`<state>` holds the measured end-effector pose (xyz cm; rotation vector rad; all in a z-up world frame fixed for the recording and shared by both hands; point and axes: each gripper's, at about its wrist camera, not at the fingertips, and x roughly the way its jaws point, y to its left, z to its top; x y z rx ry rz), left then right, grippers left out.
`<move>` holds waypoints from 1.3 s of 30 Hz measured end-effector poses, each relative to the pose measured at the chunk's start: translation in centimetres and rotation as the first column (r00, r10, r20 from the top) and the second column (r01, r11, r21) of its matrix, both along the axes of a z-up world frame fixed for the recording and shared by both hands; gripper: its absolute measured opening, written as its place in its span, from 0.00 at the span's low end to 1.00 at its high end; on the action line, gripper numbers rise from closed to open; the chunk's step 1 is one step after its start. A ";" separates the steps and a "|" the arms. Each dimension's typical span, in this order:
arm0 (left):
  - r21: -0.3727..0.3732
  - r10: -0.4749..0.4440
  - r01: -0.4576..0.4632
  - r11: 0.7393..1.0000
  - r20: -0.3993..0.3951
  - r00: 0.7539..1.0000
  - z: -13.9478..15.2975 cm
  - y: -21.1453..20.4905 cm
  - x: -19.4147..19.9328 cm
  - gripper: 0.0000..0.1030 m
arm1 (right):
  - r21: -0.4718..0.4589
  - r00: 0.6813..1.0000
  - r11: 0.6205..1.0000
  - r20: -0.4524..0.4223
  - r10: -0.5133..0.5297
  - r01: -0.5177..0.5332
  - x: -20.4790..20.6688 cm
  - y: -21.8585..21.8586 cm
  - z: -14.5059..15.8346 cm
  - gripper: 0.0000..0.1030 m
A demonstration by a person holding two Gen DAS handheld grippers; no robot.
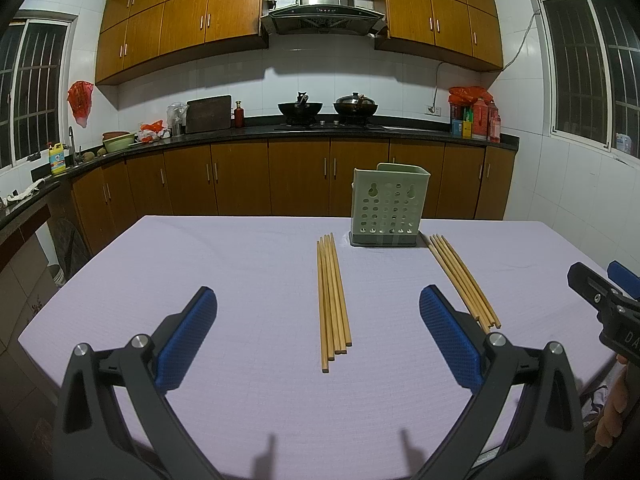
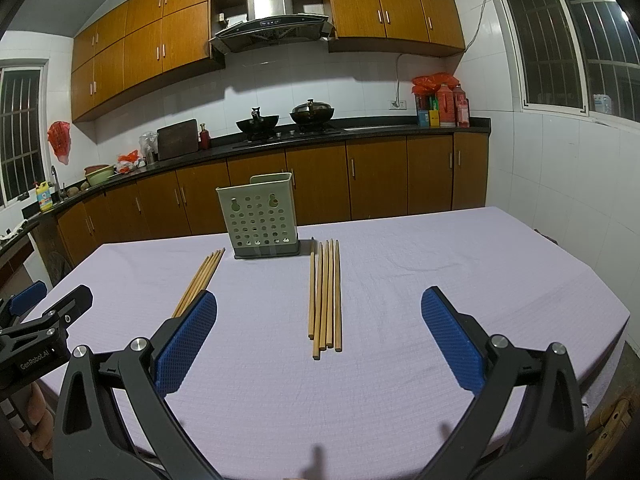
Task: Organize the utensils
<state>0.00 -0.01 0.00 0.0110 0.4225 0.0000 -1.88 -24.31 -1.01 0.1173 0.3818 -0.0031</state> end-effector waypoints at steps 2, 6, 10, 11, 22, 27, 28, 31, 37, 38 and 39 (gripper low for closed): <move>0.000 -0.001 0.001 1.000 0.000 1.000 0.0 0.0 0.0 0.96 | 0.000 1.000 1.000 -0.001 0.000 0.000 0.0 0.0 0.0 0.98; 0.000 -0.001 0.001 1.000 0.000 1.000 0.0 0.0 0.0 0.96 | 0.001 1.000 1.000 0.000 0.000 0.000 0.0 0.1 0.0 0.98; 0.000 -0.001 0.001 1.000 0.000 1.000 0.0 0.0 0.0 0.96 | 0.001 1.000 1.000 0.000 0.000 0.000 0.0 0.1 0.0 0.98; 0.000 -0.001 0.001 1.000 0.000 1.000 0.0 0.0 0.0 0.96 | 0.001 1.000 1.000 -0.001 0.000 0.000 0.0 0.1 0.0 0.98; 0.000 -0.001 0.001 1.000 -0.001 1.000 0.0 0.0 0.0 0.96 | 0.001 1.000 1.000 0.000 0.000 0.000 0.0 0.1 -0.1 0.98; 0.001 -0.001 0.001 1.000 0.000 1.000 0.0 0.0 0.0 0.96 | 0.002 1.000 1.000 0.000 0.000 0.000 0.0 0.1 -0.1 0.98; 0.000 -0.001 0.001 1.000 0.000 1.000 0.0 0.0 0.0 0.96 | 0.002 1.000 1.000 0.000 0.000 0.000 0.0 0.1 -0.1 0.98; 0.001 -0.001 0.001 1.000 -0.001 1.000 0.0 0.0 0.0 0.96 | 0.002 1.000 1.000 -0.001 -0.001 0.001 0.0 0.1 -0.1 0.98; 0.000 0.002 -0.002 1.000 -0.006 1.000 -0.1 0.1 0.1 0.96 | 0.002 1.000 1.000 -0.010 -0.001 0.001 0.0 0.5 -0.3 0.98; -0.001 0.003 -0.003 1.000 -0.009 1.000 -0.1 0.1 0.2 0.96 | 0.002 1.000 1.000 -0.013 0.002 -0.002 0.1 0.5 -0.3 0.98; -0.002 0.005 -0.005 1.000 -0.014 1.000 -0.3 0.2 0.4 0.96 | 0.000 1.000 1.000 -0.015 0.003 -0.003 0.0 0.4 -0.2 0.98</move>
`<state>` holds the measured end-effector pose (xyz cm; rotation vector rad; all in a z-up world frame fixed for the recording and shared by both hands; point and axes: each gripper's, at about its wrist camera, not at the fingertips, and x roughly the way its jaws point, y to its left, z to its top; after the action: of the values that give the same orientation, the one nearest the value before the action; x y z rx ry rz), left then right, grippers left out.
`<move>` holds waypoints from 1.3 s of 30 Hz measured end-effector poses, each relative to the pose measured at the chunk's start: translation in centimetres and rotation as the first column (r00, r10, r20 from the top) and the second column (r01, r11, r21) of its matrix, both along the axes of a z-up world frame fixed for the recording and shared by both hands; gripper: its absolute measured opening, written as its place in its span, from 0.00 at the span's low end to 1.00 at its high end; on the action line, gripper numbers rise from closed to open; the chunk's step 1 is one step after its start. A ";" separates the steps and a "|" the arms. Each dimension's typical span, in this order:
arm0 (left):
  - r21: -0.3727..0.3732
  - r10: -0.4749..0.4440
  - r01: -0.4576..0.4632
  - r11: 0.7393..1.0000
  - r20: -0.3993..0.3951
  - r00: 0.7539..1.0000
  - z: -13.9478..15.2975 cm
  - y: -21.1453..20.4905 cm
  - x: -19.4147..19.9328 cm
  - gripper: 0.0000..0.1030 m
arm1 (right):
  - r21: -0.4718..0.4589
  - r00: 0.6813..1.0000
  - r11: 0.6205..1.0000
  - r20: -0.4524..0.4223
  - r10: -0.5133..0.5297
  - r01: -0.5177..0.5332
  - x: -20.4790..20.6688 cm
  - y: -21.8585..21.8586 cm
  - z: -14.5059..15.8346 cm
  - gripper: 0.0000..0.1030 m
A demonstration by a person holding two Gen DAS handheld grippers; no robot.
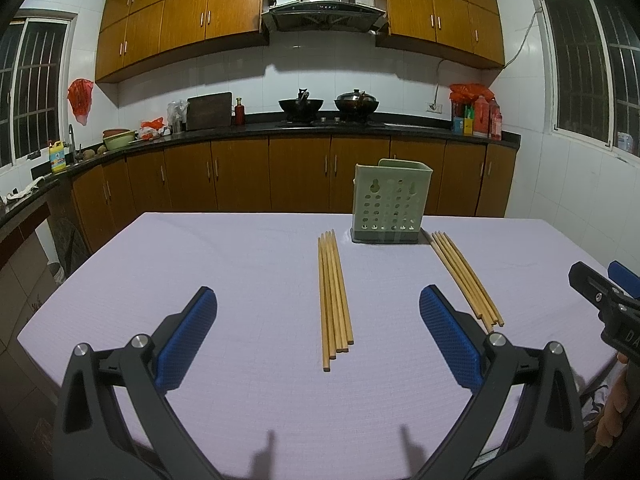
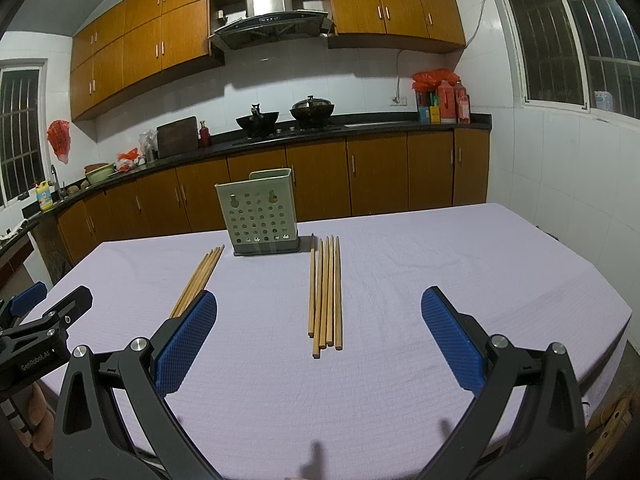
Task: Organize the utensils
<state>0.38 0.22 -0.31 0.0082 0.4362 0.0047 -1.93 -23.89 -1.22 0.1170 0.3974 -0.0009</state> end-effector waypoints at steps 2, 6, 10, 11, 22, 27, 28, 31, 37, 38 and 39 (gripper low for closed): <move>0.000 0.008 -0.008 1.000 -0.017 1.000 -0.4 0.3 0.6 0.96 | -0.004 1.000 1.000 -0.007 0.001 -0.001 0.8 -0.3 -0.3 0.98; -0.013 0.032 -0.033 0.999 -0.081 0.996 -1.5 1.4 2.6 0.96 | 0.016 0.996 1.000 -0.082 -0.016 0.018 3.2 -1.3 -1.0 0.98; -0.033 0.056 -0.061 0.998 -0.151 0.987 -2.5 3.3 5.6 0.96 | 0.038 0.977 0.998 -0.210 -0.035 0.044 7.3 -2.6 -2.6 0.79; -0.029 0.064 -0.070 0.997 -0.171 0.983 -2.9 3.7 6.7 0.95 | 0.048 0.971 0.998 -0.237 -0.025 0.037 8.2 -2.8 -3.0 0.70; -0.058 -0.015 -0.006 0.998 -0.362 0.932 -6.9 4.8 14.4 0.54 | 0.149 0.872 0.989 -0.485 0.071 0.002 18.3 -4.1 -8.6 0.20; -0.122 -0.083 0.035 0.992 -0.416 0.906 -8.2 4.4 16.3 0.39 | 0.117 0.867 0.993 -0.491 0.080 -0.026 18.8 -3.8 -9.4 0.08; -0.132 -0.094 0.041 0.990 -0.423 0.901 -8.3 4.4 16.5 0.35 | 0.111 0.871 0.994 -0.485 0.076 -0.025 18.8 -4.0 -9.4 0.08; -0.160 -0.128 0.063 0.985 -0.443 0.887 -8.9 4.0 17.4 0.25 | 0.100 0.875 0.995 -0.480 0.059 -0.012 18.7 -4.7 -9.4 0.08; -0.135 -0.153 0.101 0.986 -0.460 0.874 -9.6 2.5 18.2 0.17 | 0.082 0.880 0.997 -0.472 0.052 -0.015 18.8 -4.8 -9.4 0.08; -0.131 -0.154 0.104 0.986 -0.459 0.875 -9.6 2.4 18.2 0.17 | 0.079 0.881 0.997 -0.471 0.051 -0.016 18.9 -4.8 -9.4 0.08; -0.131 -0.154 0.104 0.986 -0.460 0.874 -9.6 2.4 18.3 0.17 | 0.078 0.881 0.997 -0.470 0.052 -0.017 18.9 -4.9 -9.4 0.08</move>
<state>18.63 2.66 -9.95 -0.0640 0.9232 -0.1555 16.96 -28.80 -10.61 0.1820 0.8911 0.0206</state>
